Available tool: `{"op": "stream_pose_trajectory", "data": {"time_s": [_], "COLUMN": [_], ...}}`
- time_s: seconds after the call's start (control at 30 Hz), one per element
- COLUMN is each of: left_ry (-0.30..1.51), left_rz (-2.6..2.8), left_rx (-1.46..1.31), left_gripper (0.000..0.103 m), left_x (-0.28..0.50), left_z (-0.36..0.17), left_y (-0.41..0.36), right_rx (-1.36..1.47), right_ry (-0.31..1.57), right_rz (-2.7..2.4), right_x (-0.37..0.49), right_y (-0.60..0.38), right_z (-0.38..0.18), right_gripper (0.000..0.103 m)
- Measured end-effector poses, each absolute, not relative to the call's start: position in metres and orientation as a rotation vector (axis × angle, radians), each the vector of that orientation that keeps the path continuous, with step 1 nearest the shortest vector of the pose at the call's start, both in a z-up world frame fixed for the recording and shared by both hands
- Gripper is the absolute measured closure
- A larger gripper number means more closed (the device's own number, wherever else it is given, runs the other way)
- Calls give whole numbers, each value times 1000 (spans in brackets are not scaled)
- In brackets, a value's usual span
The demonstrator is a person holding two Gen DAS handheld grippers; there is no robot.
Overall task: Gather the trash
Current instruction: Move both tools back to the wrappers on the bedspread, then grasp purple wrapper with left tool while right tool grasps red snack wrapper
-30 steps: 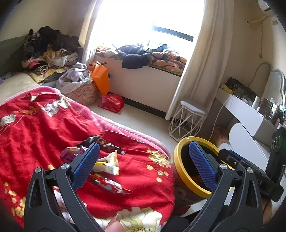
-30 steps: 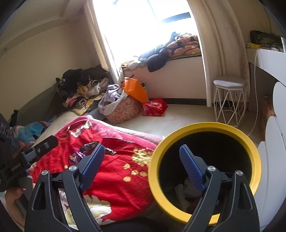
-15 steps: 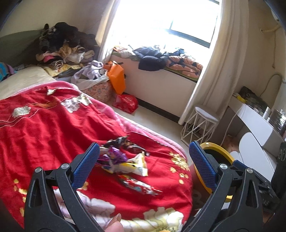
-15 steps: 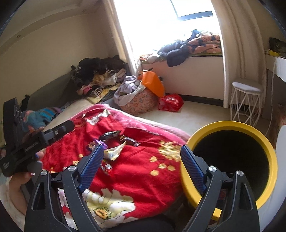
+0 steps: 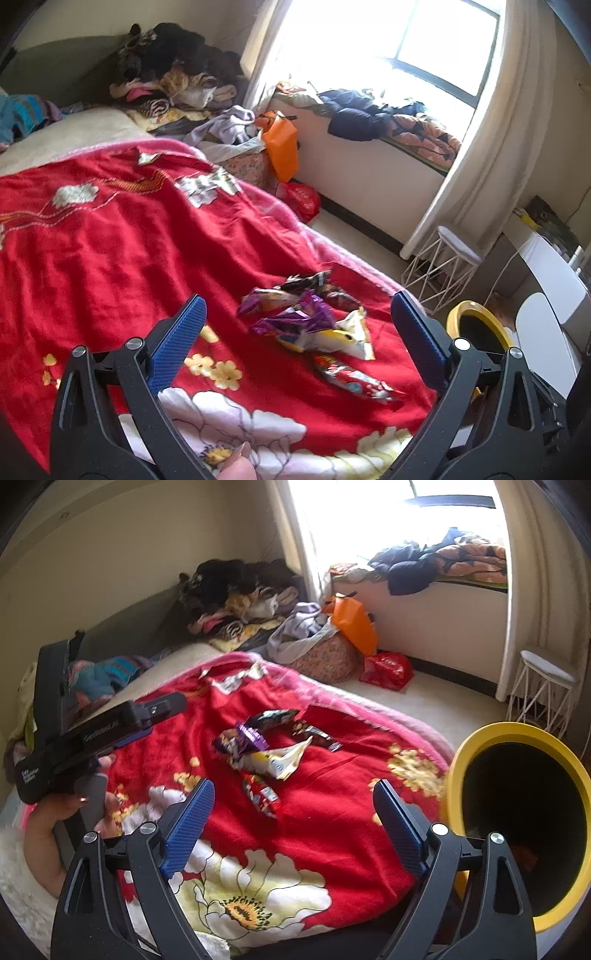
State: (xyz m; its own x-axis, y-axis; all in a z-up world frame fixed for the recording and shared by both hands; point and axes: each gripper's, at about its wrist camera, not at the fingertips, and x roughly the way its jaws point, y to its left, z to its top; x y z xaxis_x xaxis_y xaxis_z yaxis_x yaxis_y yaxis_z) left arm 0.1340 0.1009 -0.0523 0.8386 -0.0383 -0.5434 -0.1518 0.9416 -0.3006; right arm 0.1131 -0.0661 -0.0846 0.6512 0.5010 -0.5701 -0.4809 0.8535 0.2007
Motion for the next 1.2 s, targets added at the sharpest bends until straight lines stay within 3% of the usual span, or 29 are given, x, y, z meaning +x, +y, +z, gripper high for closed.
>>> {"op": "stream_pose_trajectory", "data": {"time_s": [0.5,0.83,1.0,1.1,1.17,1.2], "left_ry": [697,743,759,759,761,762], "left_rz": [37,-2,-24,-28,-30,-28], "left_rx": [-427,-507,-535,-545,-547,-543], "left_gripper": [12,32,42,51,61,62], "left_x": [157,177,183,185,186,186], "left_z": [-93,-112,-116,-118,-118,-118], "left_y": [117,122,119,116,116,114], "right_rx": [-47,-54,-44,-32,-21,-17], "right_ry": [779,853,889,911,922,926], "right_rz": [605,653,674,692,706,711], "right_x": [141,157,164,165,165,164], "right_y": [-31,-7,1,2,0,0], "right_z": [-119,-138,-145,-148,-150,-150], "right_gripper": [19,28,42,59,80,81]}}
